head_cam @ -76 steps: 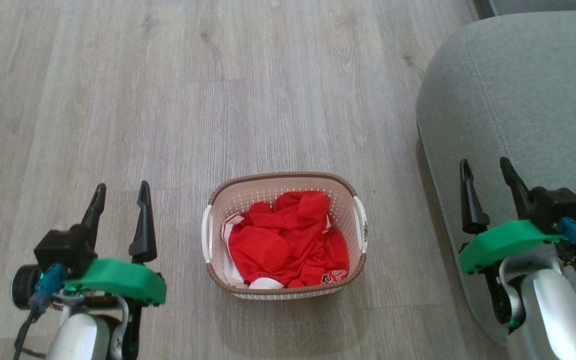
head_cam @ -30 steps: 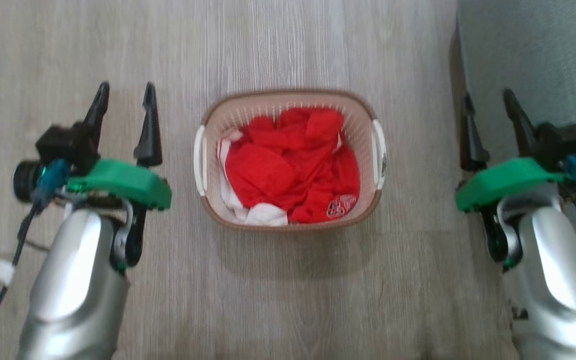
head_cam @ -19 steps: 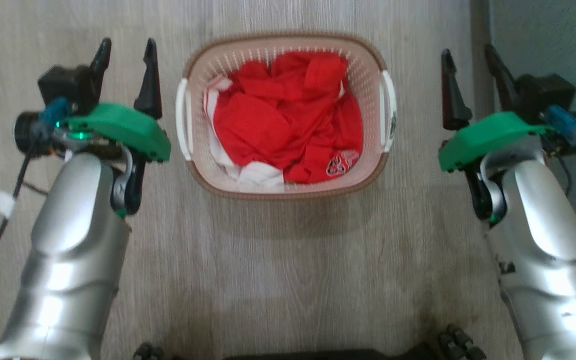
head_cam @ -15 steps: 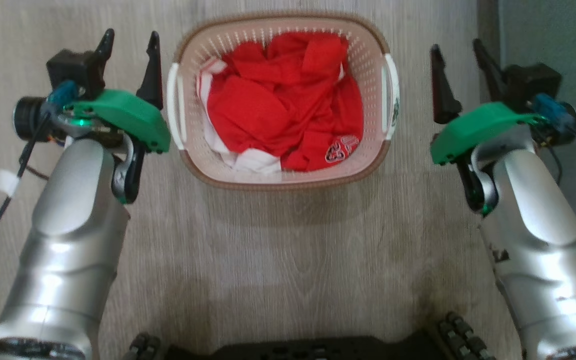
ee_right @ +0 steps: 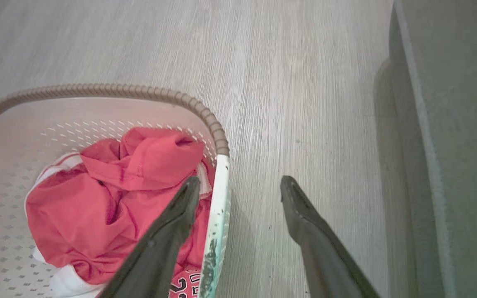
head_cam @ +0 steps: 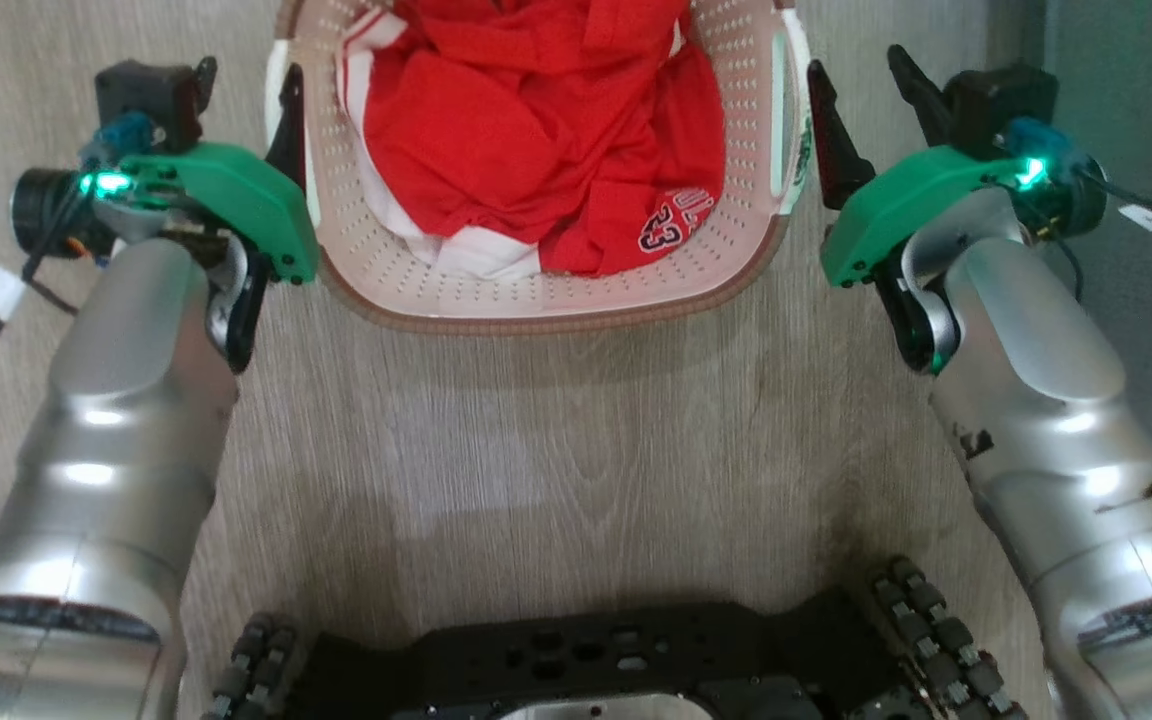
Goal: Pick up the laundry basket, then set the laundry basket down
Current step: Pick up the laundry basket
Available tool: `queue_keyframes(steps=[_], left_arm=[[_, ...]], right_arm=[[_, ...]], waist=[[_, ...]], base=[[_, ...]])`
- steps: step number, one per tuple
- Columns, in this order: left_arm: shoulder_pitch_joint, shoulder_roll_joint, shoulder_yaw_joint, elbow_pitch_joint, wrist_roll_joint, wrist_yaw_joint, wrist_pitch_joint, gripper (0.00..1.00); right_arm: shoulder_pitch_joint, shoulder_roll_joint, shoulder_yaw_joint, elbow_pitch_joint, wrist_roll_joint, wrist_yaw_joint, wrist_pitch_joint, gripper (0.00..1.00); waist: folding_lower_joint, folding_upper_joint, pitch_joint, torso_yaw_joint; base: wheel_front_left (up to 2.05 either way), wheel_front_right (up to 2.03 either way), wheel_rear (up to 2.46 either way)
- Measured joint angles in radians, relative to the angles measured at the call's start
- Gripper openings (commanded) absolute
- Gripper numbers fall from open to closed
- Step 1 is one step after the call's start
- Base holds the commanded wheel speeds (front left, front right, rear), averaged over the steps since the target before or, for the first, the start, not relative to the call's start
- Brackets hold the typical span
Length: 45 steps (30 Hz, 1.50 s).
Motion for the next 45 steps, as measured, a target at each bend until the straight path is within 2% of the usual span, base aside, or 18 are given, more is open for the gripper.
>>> queue_keyframes(steps=[9,17,18,19,20,23,33,39,45], left_arm=[[-0.090,-0.001,-0.021,0.145,-0.005,-0.021,-0.003,1.00],[-0.146,-0.019,-0.029,0.215,-0.024,-0.031,-0.008,1.00],[-0.154,-0.024,-0.029,0.221,-0.035,-0.031,-0.008,0.98],[-0.159,-0.027,-0.029,0.226,-0.046,-0.031,-0.008,0.11],[-0.164,-0.030,-0.031,0.233,-0.052,-0.039,-0.008,0.00],[-0.173,-0.062,-0.056,0.240,-0.071,-0.045,-0.009,0.00],[-0.169,-0.062,-0.119,0.250,-0.164,-0.044,0.003,0.00],[-0.164,-0.062,-0.156,0.245,-0.239,-0.044,0.047,0.00],[-0.128,-0.061,-0.202,0.220,-0.327,-0.041,0.139,0.00]], right_arm=[[-0.075,-0.002,0.099,0.092,0.053,0.000,0.000,1.00],[-0.128,-0.003,0.164,0.196,0.107,0.000,0.000,1.00],[-0.136,-0.003,0.172,0.214,0.115,0.000,-0.001,0.26],[-0.144,-0.003,0.175,0.233,0.120,0.000,-0.001,0.00],[-0.150,-0.004,0.183,0.244,0.129,0.000,-0.001,0.00],[-0.168,0.009,0.208,0.266,0.160,-0.001,-0.007,0.00],[-0.195,0.006,0.217,0.320,0.178,-0.001,-0.008,0.00],[-0.195,0.007,0.219,0.351,0.178,-0.001,-0.008,0.00],[-0.195,0.009,0.249,0.400,0.202,0.000,0.024,0.00]], waist=[[0.0000,0.0000,0.069,0.002],[-0.0001,0.0000,0.098,0.015],[-0.0001,0.0000,0.100,0.018],[-0.0001,0.0000,0.102,0.020],[-0.0001,0.0000,0.103,0.023],[-0.0001,0.0000,0.107,0.029],[0.0000,0.0000,0.086,0.030],[0.0000,0.0000,0.049,0.030],[-0.0001,0.0000,-0.017,0.029]], base=[[0.00,0.00,0.00],[0.00,0.00,0.00],[0.00,0.00,0.00],[0.00,0.00,0.00],[0.00,0.00,0.00],[0.00,0.00,0.00],[0.00,0.00,0.00],[0.00,0.00,0.00],[0.00,0.00,0.00]])
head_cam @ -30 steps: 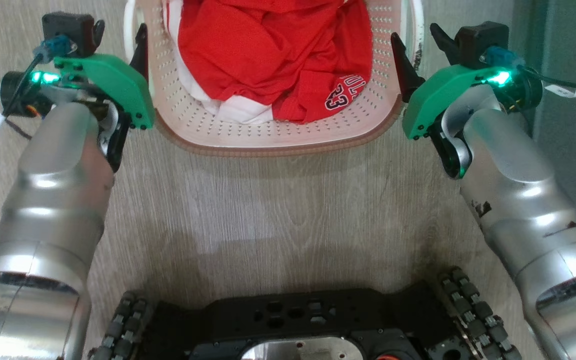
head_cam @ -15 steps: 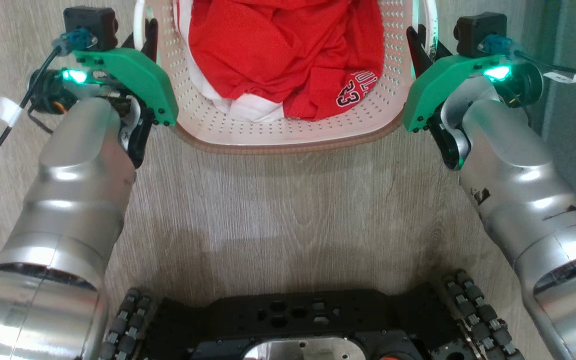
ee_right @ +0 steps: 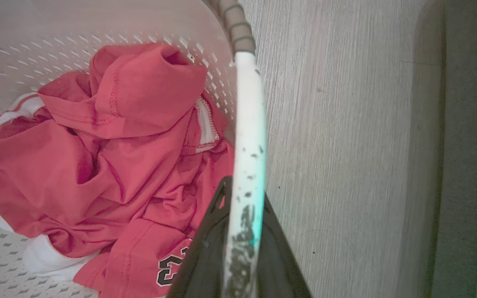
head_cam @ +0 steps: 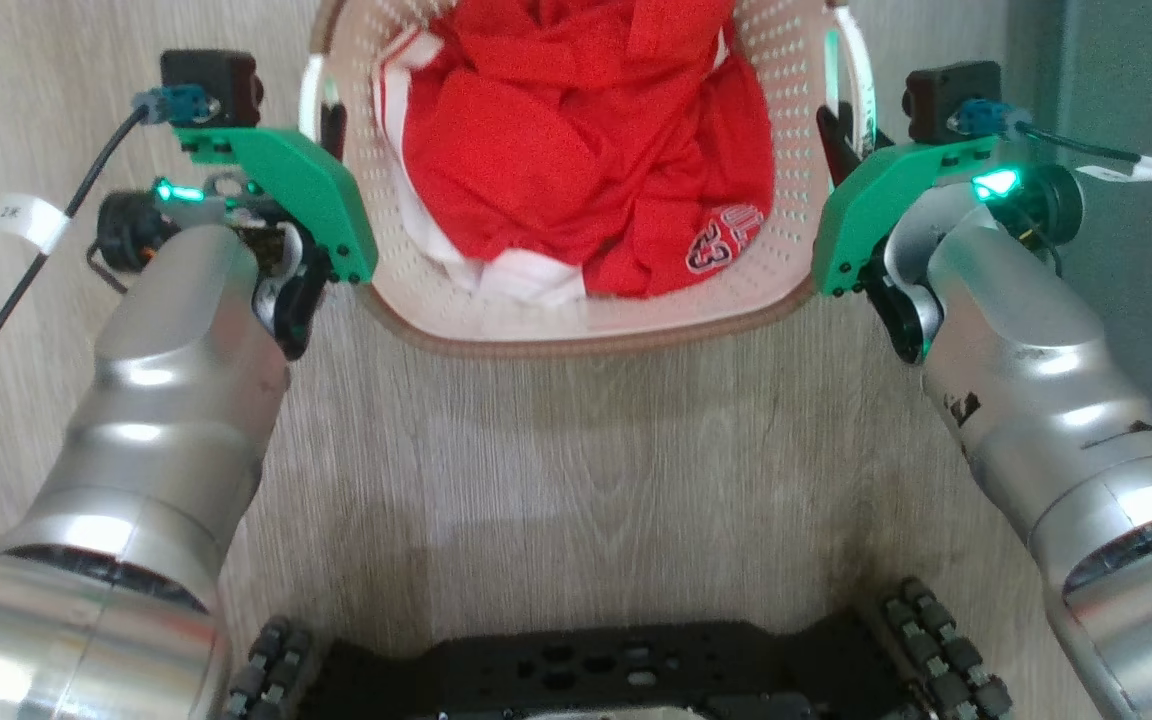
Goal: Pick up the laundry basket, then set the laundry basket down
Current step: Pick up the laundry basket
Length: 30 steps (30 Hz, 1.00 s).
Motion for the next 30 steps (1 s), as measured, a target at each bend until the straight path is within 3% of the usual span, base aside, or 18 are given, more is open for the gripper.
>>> queue_keyframes(steps=[9,30], left_arm=[[0.045,0.028,-0.066,-0.038,-0.148,0.003,0.169,0.00],[0.164,0.084,-0.179,-0.063,-0.357,0.003,0.377,0.00]], right_arm=[[0.006,0.002,0.062,0.015,0.068,0.000,0.144,0.00],[0.084,0.021,0.128,0.036,0.203,0.002,0.392,0.00]], waist=[[0.0000,0.0000,-0.124,-0.006],[-0.0001,0.0000,-0.426,-0.027]], base=[[0.00,0.00,0.00],[0.00,0.00,0.00]])
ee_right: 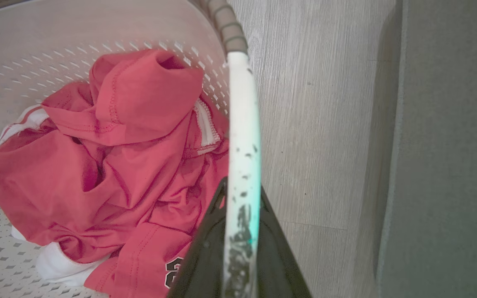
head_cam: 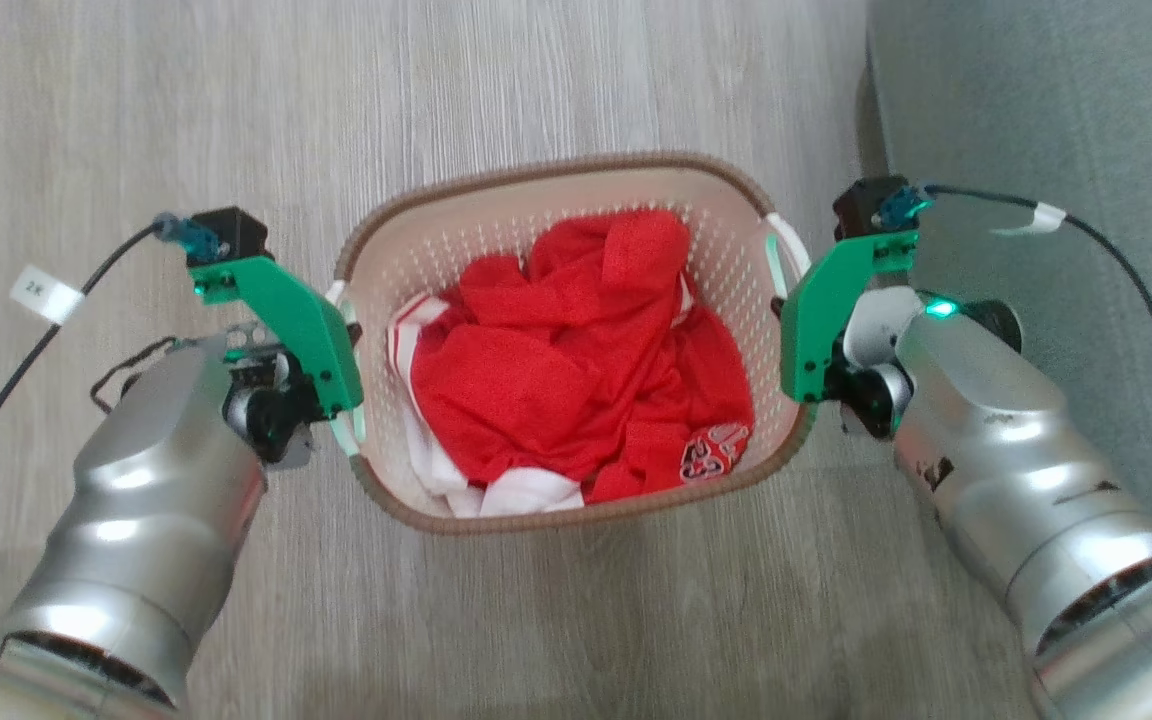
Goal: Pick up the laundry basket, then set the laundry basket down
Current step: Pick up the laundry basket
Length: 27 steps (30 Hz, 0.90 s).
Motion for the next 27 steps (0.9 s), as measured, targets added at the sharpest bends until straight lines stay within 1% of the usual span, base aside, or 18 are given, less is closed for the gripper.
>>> queue_keyframes(steps=[9,19,27], left_arm=[[0.057,0.011,-0.040,-0.007,-0.065,0.000,0.093,0.00],[0.103,0.019,-0.072,-0.005,-0.121,0.000,0.143,0.00],[0.130,0.020,-0.095,0.005,-0.140,0.000,0.157,0.00]], right_arm=[[0.058,0.006,0.006,0.015,0.050,0.000,0.086,0.00],[0.092,0.010,0.010,0.023,0.071,0.000,0.157,0.00],[0.119,0.012,0.012,0.028,0.075,0.007,0.166,0.00]], waist=[[0.0000,0.0000,-0.123,-0.005],[0.0000,0.0000,-0.255,-0.010],[0.0000,0.0000,-0.335,-0.010]], base=[[0.00,0.00,0.00],[0.00,0.00,0.00],[0.00,0.00,0.00]])
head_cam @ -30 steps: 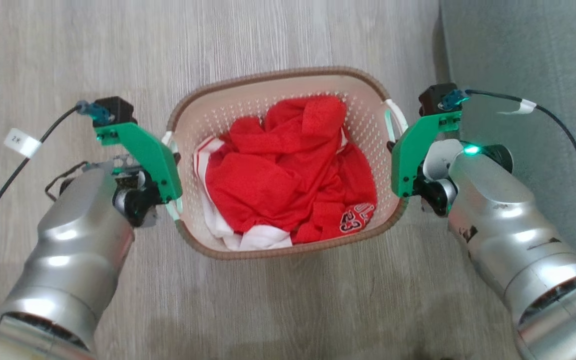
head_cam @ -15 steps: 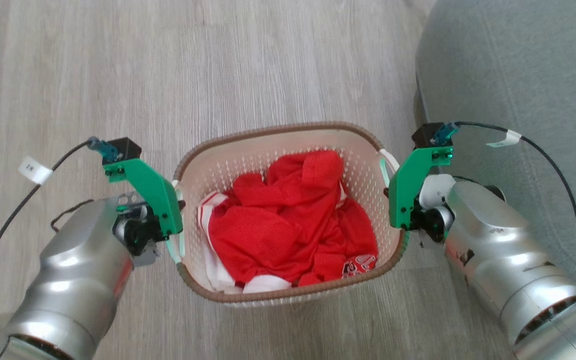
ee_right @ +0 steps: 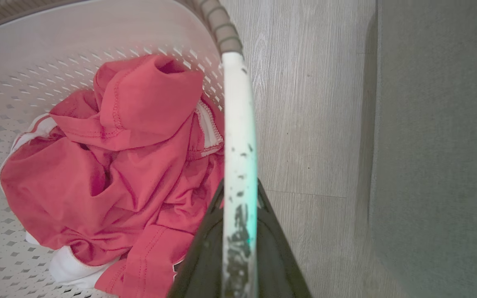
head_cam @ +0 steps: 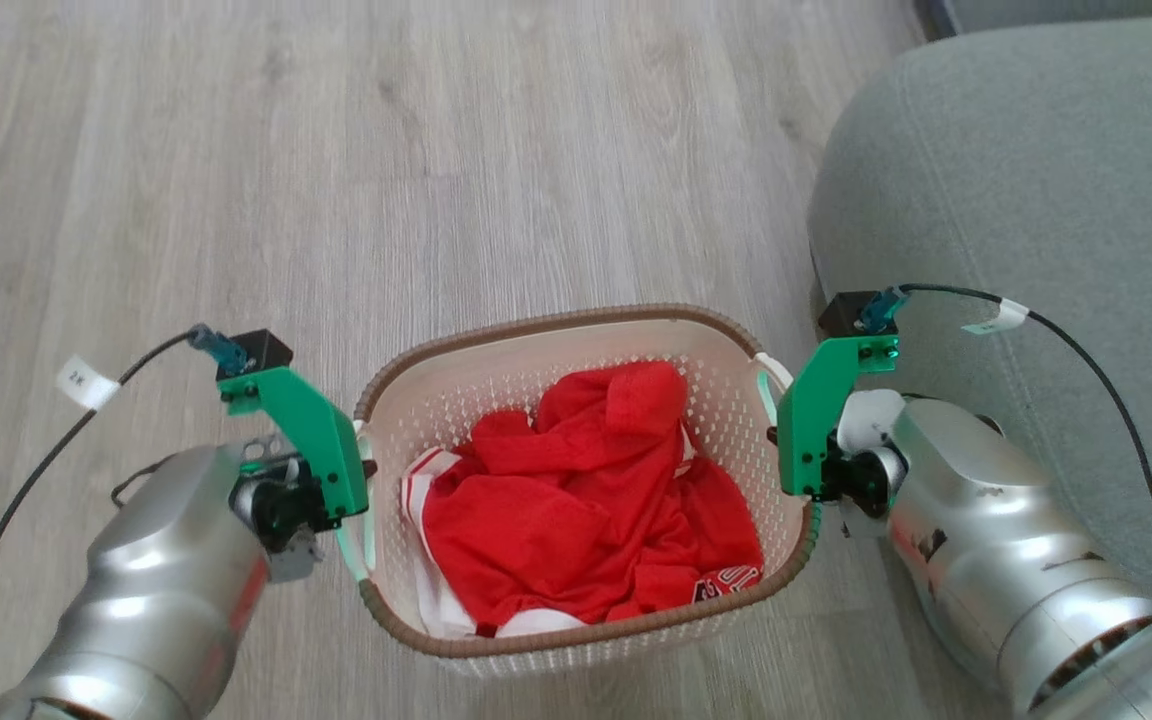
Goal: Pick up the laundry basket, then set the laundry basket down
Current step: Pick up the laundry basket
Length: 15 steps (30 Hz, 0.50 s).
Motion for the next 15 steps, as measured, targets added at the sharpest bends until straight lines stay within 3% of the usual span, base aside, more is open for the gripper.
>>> queue_keyframes(steps=[15], left_arm=[[0.054,0.000,-0.016,0.019,-0.042,0.000,0.014,0.00]], right_arm=[[0.054,0.009,0.000,0.003,0.011,0.000,0.011,0.00]], waist=[[0.0000,0.0000,-0.073,0.005]], base=[[0.00,0.00,0.00]])
